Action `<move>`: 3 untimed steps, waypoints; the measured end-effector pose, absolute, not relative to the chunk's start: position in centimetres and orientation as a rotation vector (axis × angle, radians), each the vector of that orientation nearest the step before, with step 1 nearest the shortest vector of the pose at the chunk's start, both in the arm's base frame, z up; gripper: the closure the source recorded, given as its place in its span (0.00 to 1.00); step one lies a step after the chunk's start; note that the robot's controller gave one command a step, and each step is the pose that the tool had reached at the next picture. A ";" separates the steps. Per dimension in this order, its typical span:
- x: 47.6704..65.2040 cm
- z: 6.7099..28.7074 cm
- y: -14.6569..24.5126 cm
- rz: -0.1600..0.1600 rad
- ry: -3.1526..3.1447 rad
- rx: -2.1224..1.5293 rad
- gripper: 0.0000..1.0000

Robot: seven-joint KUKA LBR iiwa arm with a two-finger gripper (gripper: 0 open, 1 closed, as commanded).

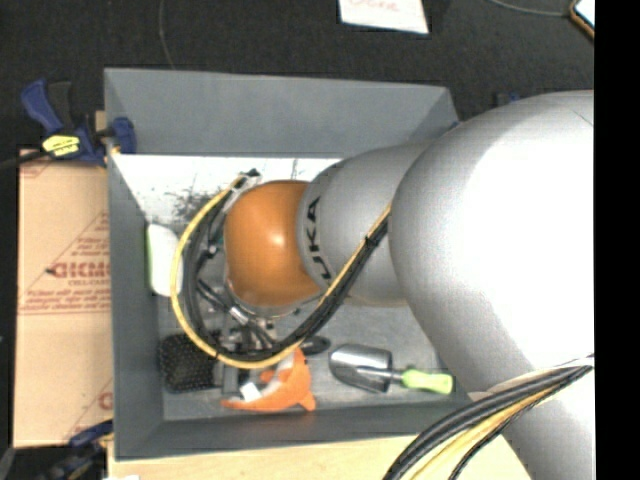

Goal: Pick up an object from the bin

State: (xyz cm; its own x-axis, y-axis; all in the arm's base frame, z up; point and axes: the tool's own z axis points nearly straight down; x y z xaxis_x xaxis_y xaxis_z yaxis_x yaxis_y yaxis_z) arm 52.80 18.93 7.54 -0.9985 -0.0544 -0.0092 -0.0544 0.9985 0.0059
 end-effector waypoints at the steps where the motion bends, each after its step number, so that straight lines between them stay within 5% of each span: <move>1: 53.3 7.4 20.7 -0.007 3.140 -0.156 1.00; 3: 53.4 7.8 20.6 -0.007 3.138 -0.152 1.00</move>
Offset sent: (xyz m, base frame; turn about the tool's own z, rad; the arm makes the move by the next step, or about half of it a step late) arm 0.0000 0.0000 0.0000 0.0000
